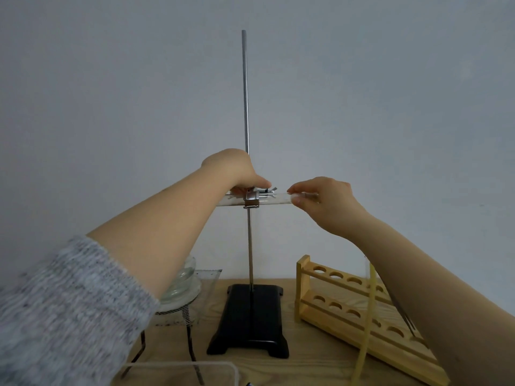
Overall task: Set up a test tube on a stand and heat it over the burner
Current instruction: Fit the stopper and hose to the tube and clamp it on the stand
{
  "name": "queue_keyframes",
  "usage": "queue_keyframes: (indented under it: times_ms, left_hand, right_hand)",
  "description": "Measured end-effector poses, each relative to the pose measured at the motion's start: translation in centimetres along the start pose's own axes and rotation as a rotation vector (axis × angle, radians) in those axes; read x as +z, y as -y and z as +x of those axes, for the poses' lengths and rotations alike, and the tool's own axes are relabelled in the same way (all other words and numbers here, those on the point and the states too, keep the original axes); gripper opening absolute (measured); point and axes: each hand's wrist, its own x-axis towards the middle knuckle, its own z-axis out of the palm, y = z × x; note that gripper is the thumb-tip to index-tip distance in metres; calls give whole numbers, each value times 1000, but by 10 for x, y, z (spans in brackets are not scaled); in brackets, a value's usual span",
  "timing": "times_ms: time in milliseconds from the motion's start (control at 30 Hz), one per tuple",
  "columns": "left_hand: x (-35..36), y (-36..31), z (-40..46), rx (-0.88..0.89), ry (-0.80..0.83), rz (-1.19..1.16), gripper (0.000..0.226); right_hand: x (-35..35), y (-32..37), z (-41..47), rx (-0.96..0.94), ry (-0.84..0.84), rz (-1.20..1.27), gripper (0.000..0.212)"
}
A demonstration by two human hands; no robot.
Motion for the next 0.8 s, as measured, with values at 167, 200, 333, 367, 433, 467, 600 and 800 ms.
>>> queue_keyframes:
  times_ms: [167, 200, 333, 367, 433, 467, 600, 800]
  left_hand:
    - [-9, -3, 0, 13, 140, -35, 33]
    - [-11, -2, 0, 21, 163, -82, 30]
    - [-11, 4, 1, 68, 164, -178, 27]
    - [-11, 6, 2, 92, 149, -176, 28]
    - [-11, 13, 3, 142, 135, -183, 31]
    - [-11, 16, 3, 168, 134, -187, 31]
    - [-7, 24, 3, 273, 48, -55, 37]
    - [-2, 19, 2, 232, -45, 70, 55]
  right_hand:
    - [1, -1, 1, 2, -3, 27, 23]
    - [1, -1, 1, 5, -2, 33, 23]
    - [1, -1, 0, 6, 4, 54, 23]
    - [1, -2, 0, 8, 3, 58, 23]
    - [1, -3, 0, 6, 0, 66, 22]
    - [2, -3, 1, 4, 0, 71, 22]
    - [3, -5, 2, 1, -2, 81, 21]
    - [5, -8, 5, -7, -4, 75, 20]
